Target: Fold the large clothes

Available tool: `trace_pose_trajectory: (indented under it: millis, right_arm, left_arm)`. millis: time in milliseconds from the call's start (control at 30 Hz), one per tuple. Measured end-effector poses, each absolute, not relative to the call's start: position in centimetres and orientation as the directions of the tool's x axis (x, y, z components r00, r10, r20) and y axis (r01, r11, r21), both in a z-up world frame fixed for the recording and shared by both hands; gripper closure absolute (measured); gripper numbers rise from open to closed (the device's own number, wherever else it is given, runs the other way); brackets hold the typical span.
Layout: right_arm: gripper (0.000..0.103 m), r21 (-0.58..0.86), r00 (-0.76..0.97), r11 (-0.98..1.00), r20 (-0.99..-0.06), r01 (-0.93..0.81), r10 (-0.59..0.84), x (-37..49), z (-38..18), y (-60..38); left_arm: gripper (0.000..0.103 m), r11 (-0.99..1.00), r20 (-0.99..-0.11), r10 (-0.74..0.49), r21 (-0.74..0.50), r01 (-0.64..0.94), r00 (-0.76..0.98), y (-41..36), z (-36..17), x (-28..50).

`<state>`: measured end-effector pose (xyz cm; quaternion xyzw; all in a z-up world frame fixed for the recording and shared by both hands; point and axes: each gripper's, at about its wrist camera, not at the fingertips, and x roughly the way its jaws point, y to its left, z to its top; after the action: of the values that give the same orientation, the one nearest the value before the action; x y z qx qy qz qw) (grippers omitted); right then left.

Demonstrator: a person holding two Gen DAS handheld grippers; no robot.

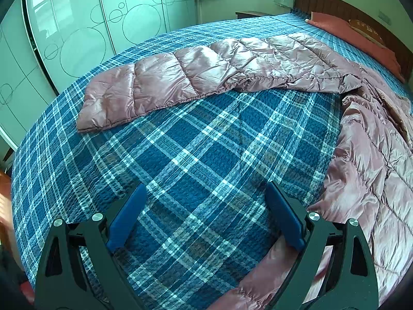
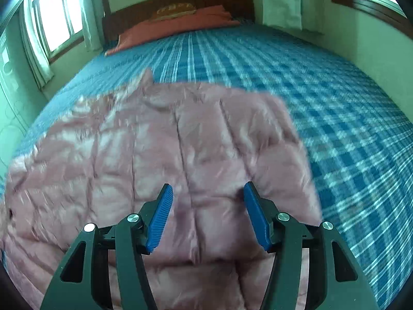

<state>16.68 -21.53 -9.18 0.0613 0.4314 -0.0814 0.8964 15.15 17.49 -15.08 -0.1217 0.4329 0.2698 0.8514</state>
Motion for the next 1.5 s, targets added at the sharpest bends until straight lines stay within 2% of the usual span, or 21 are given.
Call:
trace_pose_trajectory:
  millis: [133, 300, 433, 667, 767, 833, 900, 933, 1000, 1033, 1067, 1100, 1167, 1300, 1367, 1500]
  right_arm:
    - [0.042, 0.036, 0.629, 0.978, -0.771, 0.206, -0.104, 16.4, -9.0, -21.5]
    - [0.042, 0.094, 0.653, 0.975, -0.755, 0.200, -0.061, 14.6, -7.7, -21.5]
    - [0.042, 0.112, 0.661, 0.973, -0.749, 0.200, -0.049, 12.6, -7.5, -21.2]
    - [0.042, 0.118, 0.662, 0.973, -0.748, 0.199, -0.045, 11.3, -8.4, -20.6]
    - [0.042, 0.118, 0.664, 0.972, -0.746, 0.203, -0.048, 11.1, -8.8, -20.5]
    - [0.042, 0.119, 0.664, 0.971, -0.746, 0.206, -0.049, 11.0, -9.0, -20.5]
    - [0.042, 0.121, 0.664, 0.970, -0.746, 0.209, -0.050, 11.0, -9.1, -20.5]
    - [0.041, 0.122, 0.665, 0.970, -0.745, 0.210, -0.050, 11.0, -9.1, -20.5]
    - [0.041, 0.123, 0.667, 0.970, -0.743, 0.211, -0.050, 10.9, -9.2, -20.5]
    - [0.041, 0.125, 0.669, 0.969, -0.742, 0.211, -0.050, 10.8, -9.2, -20.6]
    - [0.041, 0.126, 0.669, 0.969, -0.741, 0.212, -0.050, 10.8, -9.2, -20.6]
    - [0.041, 0.127, 0.670, 0.969, -0.740, 0.213, -0.050, 10.7, -9.3, -20.5]
    - [0.041, 0.129, 0.673, 0.968, -0.738, 0.213, -0.050, 10.6, -9.3, -20.5]
    - [0.041, 0.137, 0.678, 0.967, -0.734, 0.213, -0.045, 10.4, -9.3, -20.7]
    - [0.041, 0.142, 0.680, 0.967, -0.732, 0.213, -0.043, 10.4, -9.3, -20.8]
    - [0.041, 0.155, 0.683, 0.965, -0.730, 0.213, -0.033, 10.2, -9.4, -21.0]
  left_arm:
    - [0.010, 0.828, -0.809, 0.323, -0.011, -0.561, 0.491, 18.1, -14.7, 15.0]
    - [0.010, 0.807, -0.794, 0.247, -0.148, -0.572, 0.555, 20.5, -13.5, 13.6]
    - [0.010, 0.746, -0.765, 0.284, -0.202, -0.634, 0.578, 24.3, -12.8, 12.5]
    - [0.010, 0.570, -0.749, 0.225, -0.417, -0.708, 0.622, 33.3, -14.2, 12.1]
    - [0.010, 0.547, -0.743, 0.239, -0.429, -0.719, 0.625, 35.9, -14.4, 12.7]
    - [0.015, 0.506, -0.742, 0.258, -0.441, -0.741, 0.618, 37.2, -14.5, 12.6]
    - [0.034, 0.486, -0.741, 0.282, -0.438, -0.757, 0.610, 37.8, -14.3, 12.7]
    - [0.038, 0.489, -0.736, 0.287, -0.438, -0.755, 0.613, 38.3, -14.2, 12.9]
    - [0.065, 0.502, -0.739, 0.328, -0.391, -0.772, 0.588, 39.1, -13.8, 13.2]
    - [0.071, 0.525, -0.731, 0.346, -0.368, -0.767, 0.587, 39.6, -13.5, 13.2]
    - [0.082, 0.539, -0.727, 0.359, -0.351, -0.765, 0.586, 39.6, -13.3, 13.3]
    - [0.087, 0.554, -0.718, 0.375, -0.333, -0.763, 0.586, 39.8, -12.9, 13.3]
    - [0.093, 0.583, -0.695, 0.406, -0.302, -0.754, 0.593, 39.0, -11.7, 13.9]
    - [0.094, 0.688, -0.608, 0.441, -0.243, -0.684, 0.660, 35.2, -7.8, 15.4]
    - [0.094, 0.753, -0.570, 0.422, -0.212, -0.623, 0.705, 33.0, -6.0, 16.6]
    - [0.095, 0.858, -0.550, 0.318, -0.179, -0.481, 0.772, 27.6, -4.2, 20.0]
